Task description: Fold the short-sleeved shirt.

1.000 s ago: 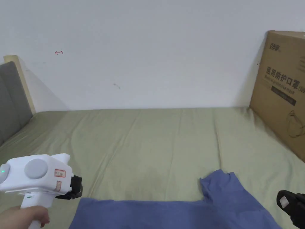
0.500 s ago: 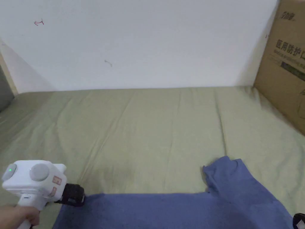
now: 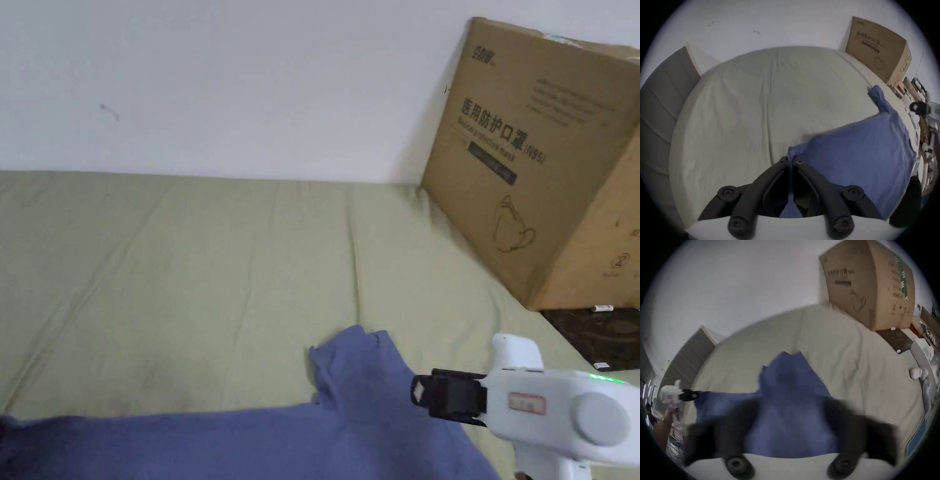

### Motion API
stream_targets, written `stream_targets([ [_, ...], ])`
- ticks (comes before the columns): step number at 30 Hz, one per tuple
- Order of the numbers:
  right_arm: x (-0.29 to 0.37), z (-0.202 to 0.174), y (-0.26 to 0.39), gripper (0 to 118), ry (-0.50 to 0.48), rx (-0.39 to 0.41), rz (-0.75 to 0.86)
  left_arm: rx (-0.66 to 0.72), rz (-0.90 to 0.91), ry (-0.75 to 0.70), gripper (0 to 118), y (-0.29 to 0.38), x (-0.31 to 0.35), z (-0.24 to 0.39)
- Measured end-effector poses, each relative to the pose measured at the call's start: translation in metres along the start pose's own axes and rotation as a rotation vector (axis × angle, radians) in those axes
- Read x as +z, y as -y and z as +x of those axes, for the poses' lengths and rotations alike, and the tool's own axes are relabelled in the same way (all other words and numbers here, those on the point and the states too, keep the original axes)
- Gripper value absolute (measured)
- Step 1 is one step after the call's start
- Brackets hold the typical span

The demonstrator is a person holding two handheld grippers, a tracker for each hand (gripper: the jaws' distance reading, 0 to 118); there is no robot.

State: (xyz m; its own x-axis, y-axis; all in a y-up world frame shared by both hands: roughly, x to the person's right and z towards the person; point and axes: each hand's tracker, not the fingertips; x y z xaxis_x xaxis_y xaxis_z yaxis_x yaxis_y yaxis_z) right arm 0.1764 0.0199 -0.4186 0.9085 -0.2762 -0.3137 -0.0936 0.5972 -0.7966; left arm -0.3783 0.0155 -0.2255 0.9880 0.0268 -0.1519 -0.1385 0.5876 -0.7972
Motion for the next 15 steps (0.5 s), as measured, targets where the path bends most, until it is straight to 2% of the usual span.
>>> stream_targets([
  [1,-0.017,0.006,-0.008,109,0.034,-0.024,-0.048,0.035,0.024,0.009,2,0.002,0.008,-0.003],
  [2,-0.031,0.013,-0.016,117,0.049,-0.034,-0.069,0.078,0.048,0.010,2,0.003,0.018,-0.005],
  [4,-0.072,0.029,-0.036,117,0.098,-0.008,-0.186,0.154,0.077,0.028,2,0.005,0.032,-0.013],
  [6,-0.098,0.039,-0.044,114,0.190,0.017,-0.240,0.169,0.082,0.001,2,0.006,0.043,-0.012],
  [10,-0.129,0.050,-0.047,107,0.159,0.018,-0.358,0.129,0.056,0.016,2,0.005,0.046,-0.007],
  [11,-0.134,0.047,-0.044,103,0.178,0.033,-0.392,0.126,0.050,0.010,2,0.006,0.046,-0.007],
  [12,-0.134,0.042,-0.042,102,0.230,0.090,-0.379,0.127,0.041,0.003,2,0.006,0.046,-0.007],
  [13,-0.128,0.035,-0.041,99,0.227,0.108,-0.339,0.132,0.034,-0.004,2,0.006,0.046,-0.007],
  [15,-0.119,0.023,-0.040,73,0.211,0.118,-0.323,0.158,0.025,0.004,2,0.006,0.046,-0.010],
])
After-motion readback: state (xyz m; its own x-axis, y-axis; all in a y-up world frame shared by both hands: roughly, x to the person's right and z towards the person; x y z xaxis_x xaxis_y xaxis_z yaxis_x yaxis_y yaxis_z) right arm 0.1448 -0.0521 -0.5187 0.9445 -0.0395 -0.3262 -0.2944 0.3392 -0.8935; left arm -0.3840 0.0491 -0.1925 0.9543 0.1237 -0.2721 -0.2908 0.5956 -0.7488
